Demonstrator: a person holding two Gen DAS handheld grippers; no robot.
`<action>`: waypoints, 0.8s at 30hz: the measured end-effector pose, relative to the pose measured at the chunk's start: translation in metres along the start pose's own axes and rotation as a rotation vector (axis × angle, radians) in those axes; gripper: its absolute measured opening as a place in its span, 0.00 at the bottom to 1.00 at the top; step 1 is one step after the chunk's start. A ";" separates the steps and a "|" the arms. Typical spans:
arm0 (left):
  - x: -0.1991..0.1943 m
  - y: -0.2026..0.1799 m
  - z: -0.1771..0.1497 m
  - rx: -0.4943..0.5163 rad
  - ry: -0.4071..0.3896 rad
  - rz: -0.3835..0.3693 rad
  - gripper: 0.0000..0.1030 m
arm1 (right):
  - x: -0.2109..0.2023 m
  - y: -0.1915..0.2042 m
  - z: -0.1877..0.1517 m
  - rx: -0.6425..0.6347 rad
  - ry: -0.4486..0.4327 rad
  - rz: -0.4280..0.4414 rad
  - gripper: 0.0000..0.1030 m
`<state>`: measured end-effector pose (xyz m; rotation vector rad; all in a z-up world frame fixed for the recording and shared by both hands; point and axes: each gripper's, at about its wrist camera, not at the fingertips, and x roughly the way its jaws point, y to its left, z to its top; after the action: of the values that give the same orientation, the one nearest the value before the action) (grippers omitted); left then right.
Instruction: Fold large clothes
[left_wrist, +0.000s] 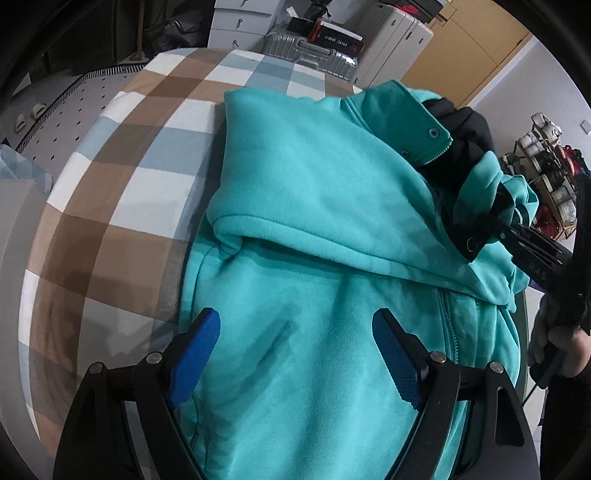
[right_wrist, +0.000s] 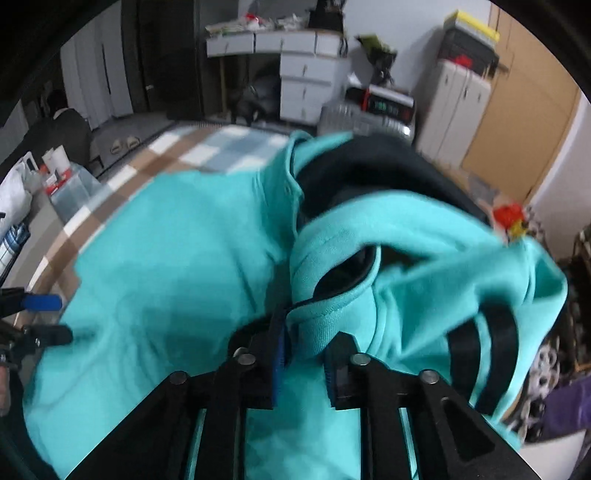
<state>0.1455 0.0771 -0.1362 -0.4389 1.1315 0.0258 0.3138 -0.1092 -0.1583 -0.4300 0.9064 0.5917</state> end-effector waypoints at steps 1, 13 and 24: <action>0.001 0.000 0.000 0.001 0.004 -0.001 0.79 | -0.006 -0.010 0.001 0.051 0.001 0.019 0.27; 0.003 -0.001 -0.005 0.011 0.033 -0.023 0.79 | -0.031 -0.177 0.007 0.719 -0.143 0.153 0.77; 0.014 0.002 -0.009 0.006 0.049 -0.005 0.79 | 0.051 -0.190 0.114 0.769 -0.051 0.065 0.80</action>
<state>0.1433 0.0728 -0.1521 -0.4390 1.1780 0.0071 0.5283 -0.1733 -0.1190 0.3069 1.0245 0.2728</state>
